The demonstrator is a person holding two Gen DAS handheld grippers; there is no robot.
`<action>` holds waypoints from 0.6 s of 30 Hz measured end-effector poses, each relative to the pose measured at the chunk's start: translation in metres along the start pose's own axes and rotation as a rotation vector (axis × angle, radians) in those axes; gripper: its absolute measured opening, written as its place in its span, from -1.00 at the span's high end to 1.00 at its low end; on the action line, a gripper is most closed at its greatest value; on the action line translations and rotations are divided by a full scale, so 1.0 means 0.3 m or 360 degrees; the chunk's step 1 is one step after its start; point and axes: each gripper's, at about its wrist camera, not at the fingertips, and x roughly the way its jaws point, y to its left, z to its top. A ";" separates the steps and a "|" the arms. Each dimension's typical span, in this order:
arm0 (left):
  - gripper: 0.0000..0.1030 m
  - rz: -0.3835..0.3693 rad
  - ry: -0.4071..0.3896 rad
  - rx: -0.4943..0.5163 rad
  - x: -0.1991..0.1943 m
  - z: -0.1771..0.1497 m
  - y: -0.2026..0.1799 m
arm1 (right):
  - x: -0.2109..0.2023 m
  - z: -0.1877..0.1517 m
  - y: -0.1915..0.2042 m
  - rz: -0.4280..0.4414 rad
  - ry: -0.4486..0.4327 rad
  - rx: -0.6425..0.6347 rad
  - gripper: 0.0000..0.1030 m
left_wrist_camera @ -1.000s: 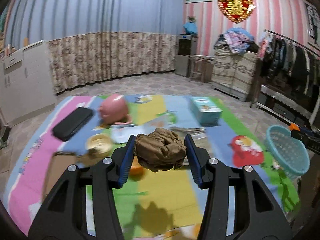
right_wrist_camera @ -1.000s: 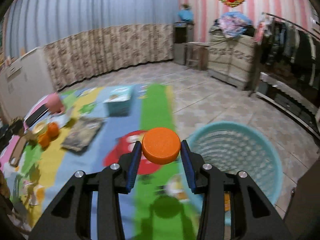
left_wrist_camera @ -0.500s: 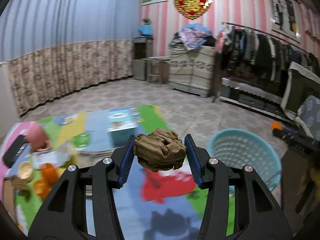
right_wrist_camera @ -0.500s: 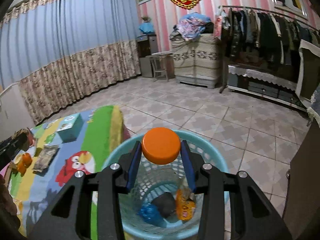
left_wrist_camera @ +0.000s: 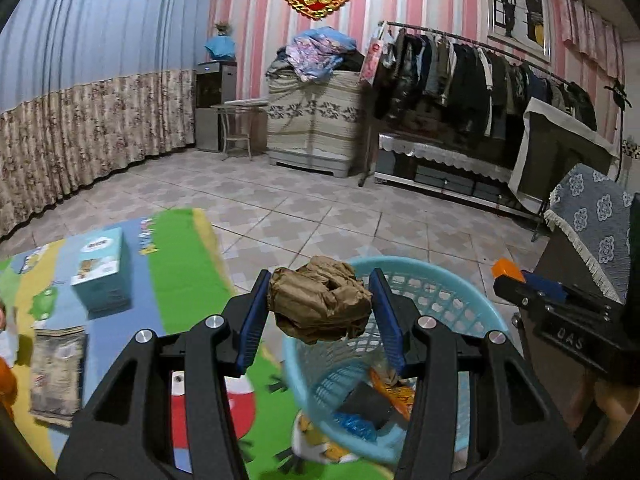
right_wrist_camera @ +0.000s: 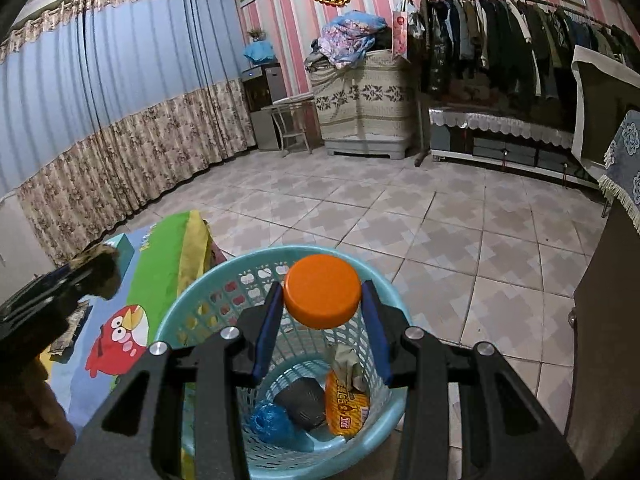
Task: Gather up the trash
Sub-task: 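Open both tools over the blue basket to drop the lid and paper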
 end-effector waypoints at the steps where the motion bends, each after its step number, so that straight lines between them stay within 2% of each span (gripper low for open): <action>1: 0.06 -0.0007 0.0005 0.0000 0.013 -0.001 -0.004 | 0.004 -0.001 -0.002 0.0000 0.0003 0.0005 0.22; 8: -0.01 -0.0062 0.0056 0.0006 0.129 0.004 -0.041 | 0.012 -0.004 -0.011 -0.0006 0.0012 -0.0002 0.22; 13: -0.44 0.0001 0.0036 0.0022 0.144 0.016 -0.042 | 0.036 -0.015 -0.010 -0.0004 0.0037 -0.0007 0.22; 18: -0.59 0.0084 -0.0001 -0.0012 0.121 0.039 0.000 | 0.065 -0.026 0.004 0.0007 0.0072 -0.0027 0.22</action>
